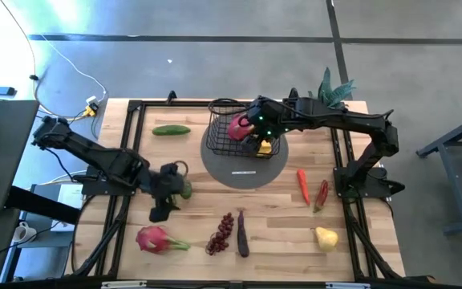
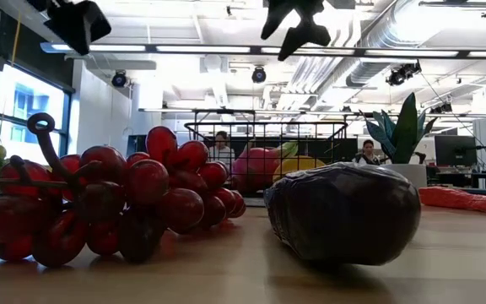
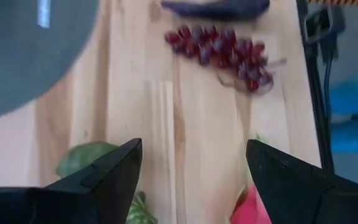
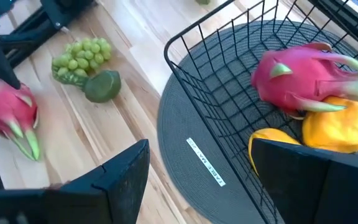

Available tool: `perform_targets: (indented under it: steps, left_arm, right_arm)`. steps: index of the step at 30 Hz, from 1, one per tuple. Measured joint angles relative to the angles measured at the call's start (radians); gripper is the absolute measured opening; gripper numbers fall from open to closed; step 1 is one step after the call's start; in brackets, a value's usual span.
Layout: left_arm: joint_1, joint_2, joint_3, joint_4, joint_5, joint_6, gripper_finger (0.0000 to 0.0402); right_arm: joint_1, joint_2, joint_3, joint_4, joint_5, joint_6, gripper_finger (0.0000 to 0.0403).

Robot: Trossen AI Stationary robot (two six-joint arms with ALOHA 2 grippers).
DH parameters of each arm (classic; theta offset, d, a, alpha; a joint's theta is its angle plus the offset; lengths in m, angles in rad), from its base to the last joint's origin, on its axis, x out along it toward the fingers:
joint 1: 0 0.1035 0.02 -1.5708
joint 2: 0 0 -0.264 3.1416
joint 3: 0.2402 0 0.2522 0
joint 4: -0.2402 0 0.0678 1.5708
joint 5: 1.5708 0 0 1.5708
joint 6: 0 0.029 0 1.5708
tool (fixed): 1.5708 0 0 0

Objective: Build produce basket
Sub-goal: Put the dragon fruit into the wire basket

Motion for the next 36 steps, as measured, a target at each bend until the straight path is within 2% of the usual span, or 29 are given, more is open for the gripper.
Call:
perform_targets:
  steps: [6, 13, 27, 36]
  left_arm:
    - [-0.085, 0.095, 0.0, 0.001, 0.015, -0.038, 0.028]
    - [-0.175, 0.195, 0.0, 0.015, 0.022, -0.053, 0.028]
    - [-0.277, 0.353, 0.0, 0.168, 0.074, -0.179, 0.028]
    - [-0.294, 0.422, 0.0, 0.241, 0.102, -0.215, 0.028]
  right_arm:
    - [-0.003, 0.0, 0.092, -0.13, 0.0, -0.045, 0.0264]
    - [-0.002, 0.0, 0.178, -0.179, 0.01, -0.053, 0.0264]
    - [-0.002, 0.0, 0.185, -0.22, 0.013, -0.062, 0.0264]
    - [-0.002, 0.0, 0.185, -0.226, 0.013, -0.063, 0.0264]
